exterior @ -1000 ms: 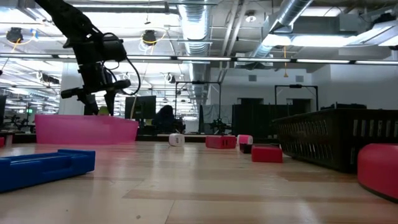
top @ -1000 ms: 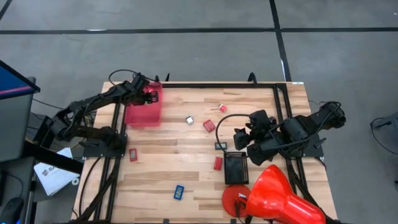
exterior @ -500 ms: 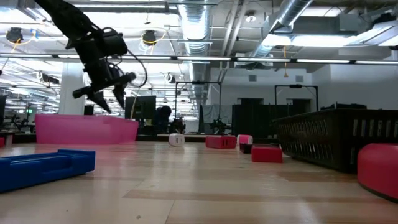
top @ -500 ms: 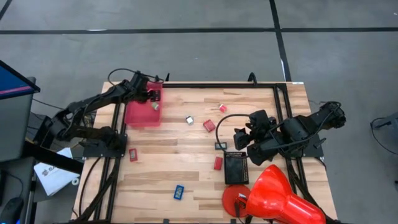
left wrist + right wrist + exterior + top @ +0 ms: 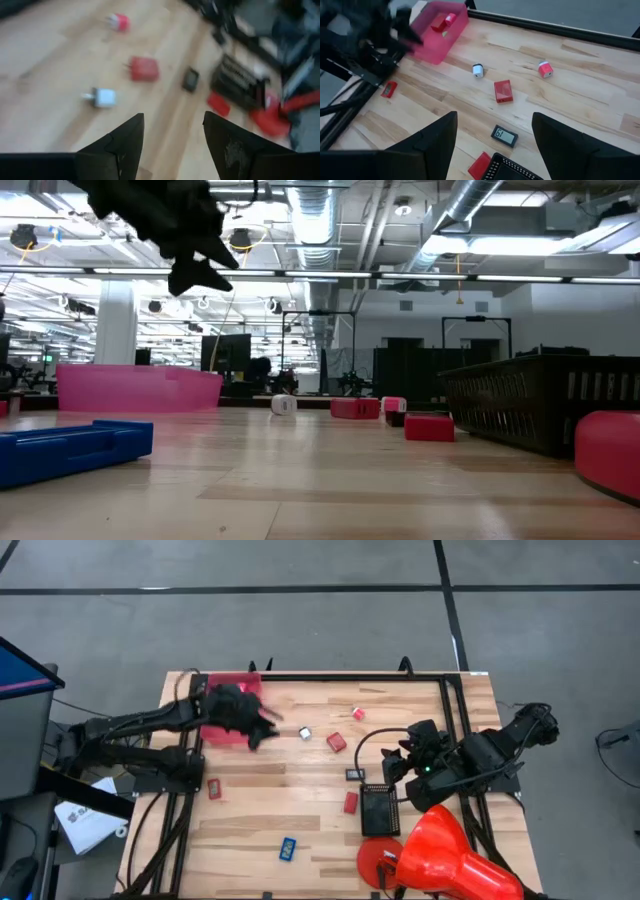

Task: Pick & Place Office items
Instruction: Put the white charger adapter into the pink bin

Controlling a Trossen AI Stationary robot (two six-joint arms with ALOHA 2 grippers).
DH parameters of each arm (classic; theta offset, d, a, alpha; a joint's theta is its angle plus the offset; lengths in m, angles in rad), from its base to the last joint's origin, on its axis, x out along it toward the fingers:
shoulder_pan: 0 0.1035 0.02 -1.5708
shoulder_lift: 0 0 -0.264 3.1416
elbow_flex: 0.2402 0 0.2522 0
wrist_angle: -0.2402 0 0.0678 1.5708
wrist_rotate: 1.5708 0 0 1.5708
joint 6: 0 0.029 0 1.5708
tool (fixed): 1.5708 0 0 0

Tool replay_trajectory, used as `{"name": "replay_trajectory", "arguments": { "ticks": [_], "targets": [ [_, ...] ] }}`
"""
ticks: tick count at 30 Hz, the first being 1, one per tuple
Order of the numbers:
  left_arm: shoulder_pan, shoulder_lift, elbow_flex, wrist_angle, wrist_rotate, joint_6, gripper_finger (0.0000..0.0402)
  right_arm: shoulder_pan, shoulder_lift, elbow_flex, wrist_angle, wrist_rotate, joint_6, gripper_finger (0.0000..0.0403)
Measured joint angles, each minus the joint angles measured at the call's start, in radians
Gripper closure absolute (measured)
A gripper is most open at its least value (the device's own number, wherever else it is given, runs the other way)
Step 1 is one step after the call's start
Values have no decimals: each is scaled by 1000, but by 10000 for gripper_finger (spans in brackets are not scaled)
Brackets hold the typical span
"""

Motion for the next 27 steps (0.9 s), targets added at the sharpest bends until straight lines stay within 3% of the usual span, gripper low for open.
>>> {"name": "replay_trajectory", "arguments": {
  "ticks": [4,8,12,17,22,27],
  "targets": [
    [-191,88,0,23,-192,13,202,0,-28,0,0,14,-1,152],
    [-244,240,60,30,-218,21,189,-1,-65,0,0,31,-8,152],
    [-236,396,223,-90,-188,158,154,-1,-98,0,0,36,-28,152],
    [-178,540,415,-190,-267,298,96,17,-110,0,3,68,-28,152],
    [-96,629,444,-222,-265,248,62,54,-104,0,30,119,-18,152],
    [-52,700,441,-215,-287,240,64,95,-95,0,13,194,39,152]
  ]
}}
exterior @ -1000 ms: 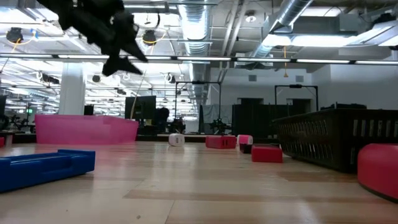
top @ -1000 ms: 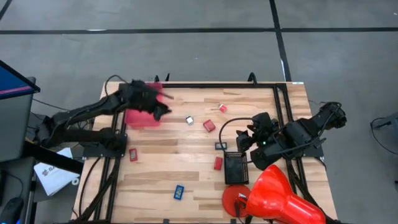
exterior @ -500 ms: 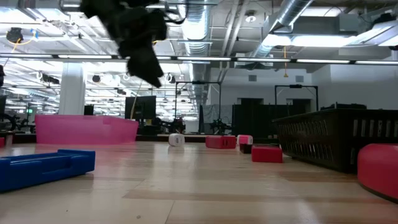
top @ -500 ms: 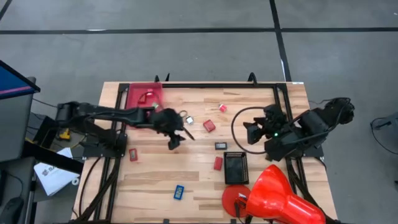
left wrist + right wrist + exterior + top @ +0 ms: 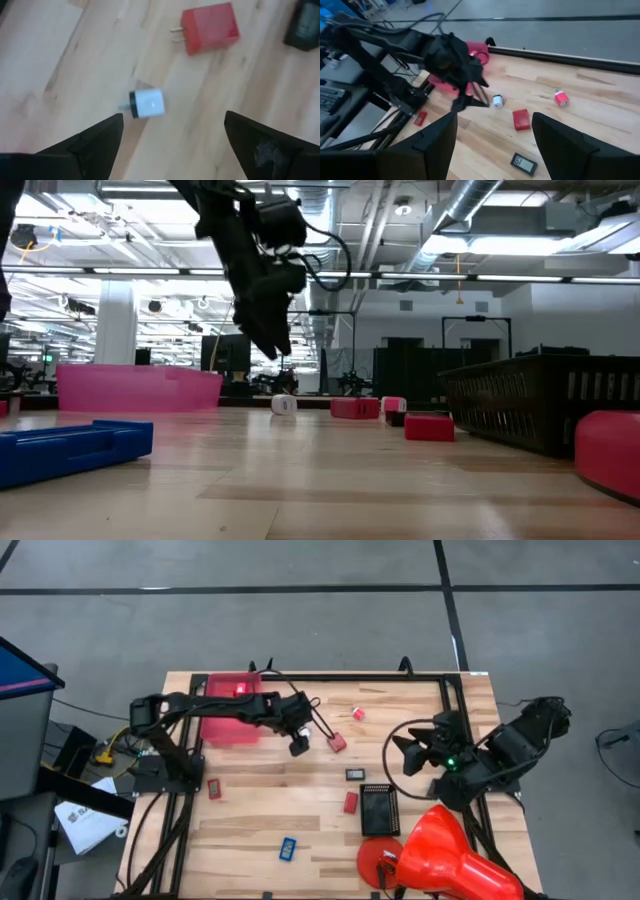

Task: Pick & Place Office items
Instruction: Put the white charger adapter into the pink bin

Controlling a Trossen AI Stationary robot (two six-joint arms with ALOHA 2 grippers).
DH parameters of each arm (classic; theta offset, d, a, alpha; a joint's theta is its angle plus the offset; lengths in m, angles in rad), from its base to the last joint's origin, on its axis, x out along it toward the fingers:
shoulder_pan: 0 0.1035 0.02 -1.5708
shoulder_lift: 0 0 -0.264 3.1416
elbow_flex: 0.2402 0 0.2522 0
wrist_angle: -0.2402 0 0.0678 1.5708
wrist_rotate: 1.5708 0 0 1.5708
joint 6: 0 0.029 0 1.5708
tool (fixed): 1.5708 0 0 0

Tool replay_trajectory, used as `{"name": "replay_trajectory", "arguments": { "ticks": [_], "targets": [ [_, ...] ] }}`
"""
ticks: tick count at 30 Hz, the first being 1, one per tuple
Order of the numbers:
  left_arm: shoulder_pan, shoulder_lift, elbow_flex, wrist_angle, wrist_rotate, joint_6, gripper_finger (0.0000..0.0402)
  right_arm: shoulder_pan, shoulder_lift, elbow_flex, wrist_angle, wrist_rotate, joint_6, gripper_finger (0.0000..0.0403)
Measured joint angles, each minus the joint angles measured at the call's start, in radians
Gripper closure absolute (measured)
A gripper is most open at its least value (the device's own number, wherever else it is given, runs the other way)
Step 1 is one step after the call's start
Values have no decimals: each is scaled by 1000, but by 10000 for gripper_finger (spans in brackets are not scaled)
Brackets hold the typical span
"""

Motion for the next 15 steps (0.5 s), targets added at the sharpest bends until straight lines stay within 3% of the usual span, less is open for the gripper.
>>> {"name": "replay_trajectory", "arguments": {
  "ticks": [15],
  "targets": [
    [25,83,-1,56,29,-29,110,14,5,0,-13,-3,13,152]
  ]
}}
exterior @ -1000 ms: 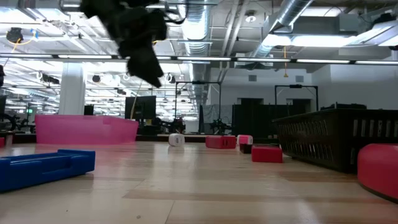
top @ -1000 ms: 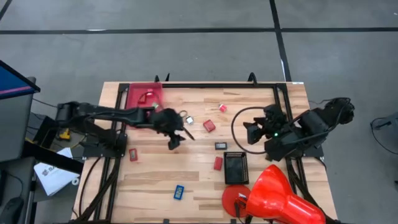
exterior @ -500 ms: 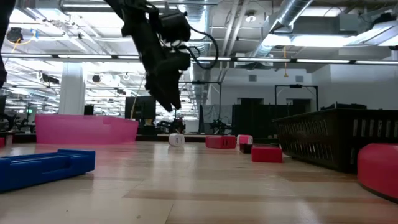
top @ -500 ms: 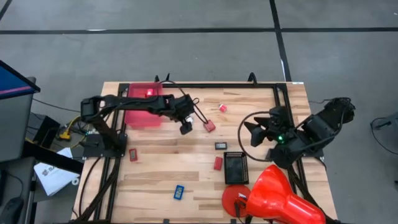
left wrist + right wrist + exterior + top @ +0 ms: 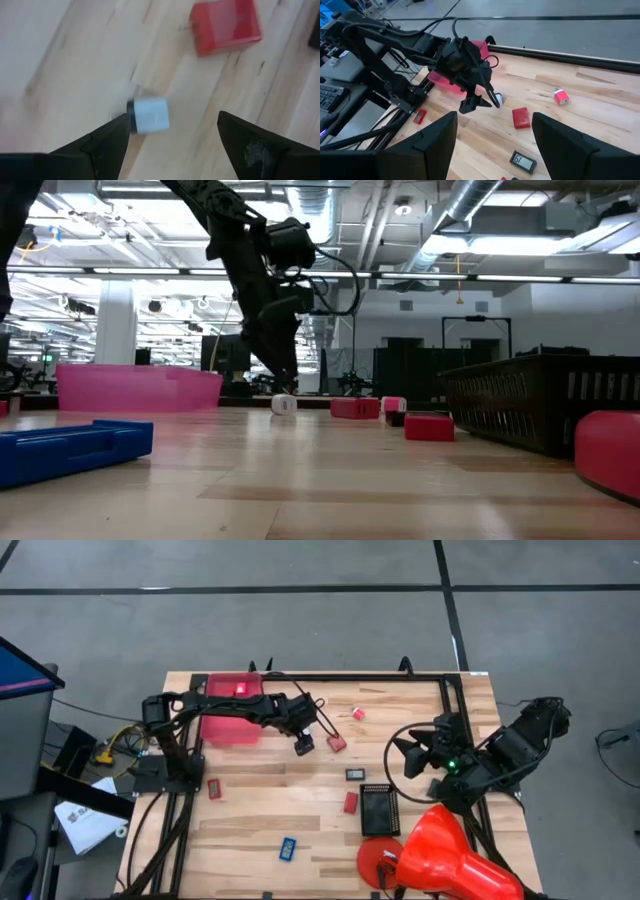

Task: Pick & Place Office items
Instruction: Put the white charger adapter into the pink bin

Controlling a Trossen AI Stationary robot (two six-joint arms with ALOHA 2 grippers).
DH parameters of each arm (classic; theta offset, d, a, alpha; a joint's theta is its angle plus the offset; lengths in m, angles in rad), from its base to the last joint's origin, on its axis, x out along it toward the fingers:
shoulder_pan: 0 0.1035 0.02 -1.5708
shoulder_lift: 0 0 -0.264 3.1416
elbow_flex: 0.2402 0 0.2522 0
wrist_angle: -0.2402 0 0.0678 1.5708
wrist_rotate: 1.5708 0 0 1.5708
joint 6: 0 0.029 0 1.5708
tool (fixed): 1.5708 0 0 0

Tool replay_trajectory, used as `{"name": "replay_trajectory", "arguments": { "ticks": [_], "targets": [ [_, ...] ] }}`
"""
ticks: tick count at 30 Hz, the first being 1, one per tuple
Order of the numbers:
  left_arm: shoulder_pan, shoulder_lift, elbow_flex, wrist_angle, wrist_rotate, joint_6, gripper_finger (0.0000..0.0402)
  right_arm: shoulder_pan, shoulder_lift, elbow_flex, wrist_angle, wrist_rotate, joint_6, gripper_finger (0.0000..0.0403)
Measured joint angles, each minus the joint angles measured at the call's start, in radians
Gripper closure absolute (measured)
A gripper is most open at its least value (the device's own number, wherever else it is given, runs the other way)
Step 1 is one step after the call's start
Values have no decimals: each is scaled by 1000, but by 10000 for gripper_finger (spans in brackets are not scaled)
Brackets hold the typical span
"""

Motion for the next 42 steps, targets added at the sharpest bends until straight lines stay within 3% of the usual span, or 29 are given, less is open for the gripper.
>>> {"name": "replay_trajectory", "arguments": {
  "ticks": [3,7,9,20,26,32,42],
  "targets": [
    [12,6,0,15,5,-160,98,1,0,0,1,-1,0,152],
    [49,-7,2,-36,14,-573,88,0,0,0,2,-1,1,152],
    [64,-9,-1,-70,42,-707,92,0,0,0,4,-1,0,152],
    [37,-11,0,-43,21,-1121,156,1,0,0,8,15,0,152],
    [37,-3,0,18,11,-1251,194,2,0,0,8,26,-8,152],
    [23,35,0,44,13,-1288,220,2,0,0,10,26,-23,152],
    [16,57,0,60,18,-1333,200,16,0,0,8,26,-27,152]
  ]
}}
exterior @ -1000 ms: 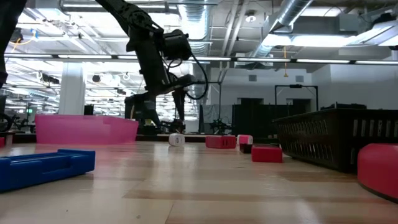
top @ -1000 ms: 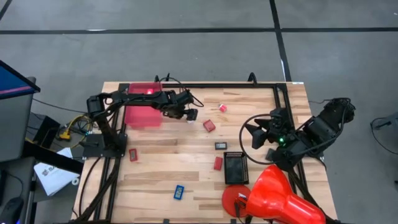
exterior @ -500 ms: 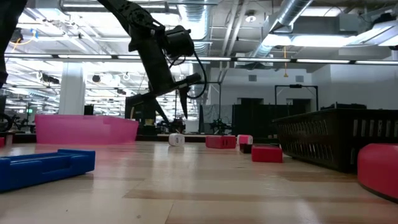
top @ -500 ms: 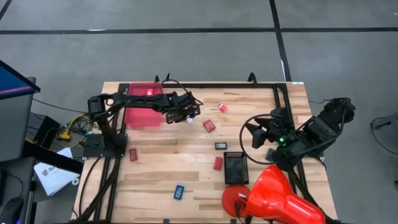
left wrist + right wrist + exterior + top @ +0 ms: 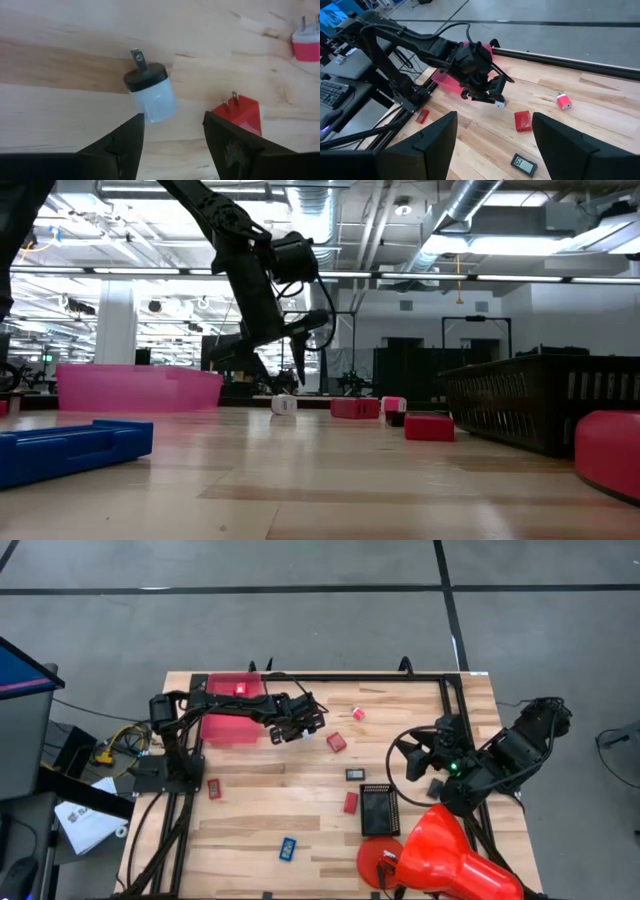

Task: Pick & Place Office items
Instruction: Put the white charger adapter into the pink bin

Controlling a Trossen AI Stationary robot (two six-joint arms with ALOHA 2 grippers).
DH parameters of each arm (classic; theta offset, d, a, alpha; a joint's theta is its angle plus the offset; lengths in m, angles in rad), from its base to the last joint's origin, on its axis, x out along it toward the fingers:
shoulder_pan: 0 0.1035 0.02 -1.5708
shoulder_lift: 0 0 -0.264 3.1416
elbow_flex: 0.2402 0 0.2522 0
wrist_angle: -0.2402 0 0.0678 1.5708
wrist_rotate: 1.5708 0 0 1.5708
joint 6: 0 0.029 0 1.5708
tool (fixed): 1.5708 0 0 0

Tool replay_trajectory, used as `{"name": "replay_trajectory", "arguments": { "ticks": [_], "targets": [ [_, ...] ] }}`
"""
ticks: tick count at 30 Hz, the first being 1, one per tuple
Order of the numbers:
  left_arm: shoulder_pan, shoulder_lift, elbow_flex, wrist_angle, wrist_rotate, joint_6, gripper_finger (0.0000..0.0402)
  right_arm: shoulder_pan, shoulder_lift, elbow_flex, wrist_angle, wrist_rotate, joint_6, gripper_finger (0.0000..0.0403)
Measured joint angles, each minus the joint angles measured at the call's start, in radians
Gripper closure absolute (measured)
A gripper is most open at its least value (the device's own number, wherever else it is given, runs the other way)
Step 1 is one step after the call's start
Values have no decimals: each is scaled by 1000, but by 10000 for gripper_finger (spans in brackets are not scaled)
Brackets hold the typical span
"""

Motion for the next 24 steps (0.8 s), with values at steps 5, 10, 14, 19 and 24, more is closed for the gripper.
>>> {"name": "replay_trajectory", "arguments": {
  "ticks": [5,10,14,19,24],
  "targets": [
    [10,5,1,2,-12,-24,180,13,0,0,-4,0,0,152],
    [10,29,1,-3,-6,-41,169,13,0,0,-7,0,-1,152],
    [10,40,0,0,-7,-59,167,16,0,0,-8,0,-7,152],
    [30,40,0,27,-31,-85,170,26,0,0,-8,0,-10,152],
    [51,40,0,35,-23,-85,179,26,0,0,-8,0,-24,152]
  ]
}}
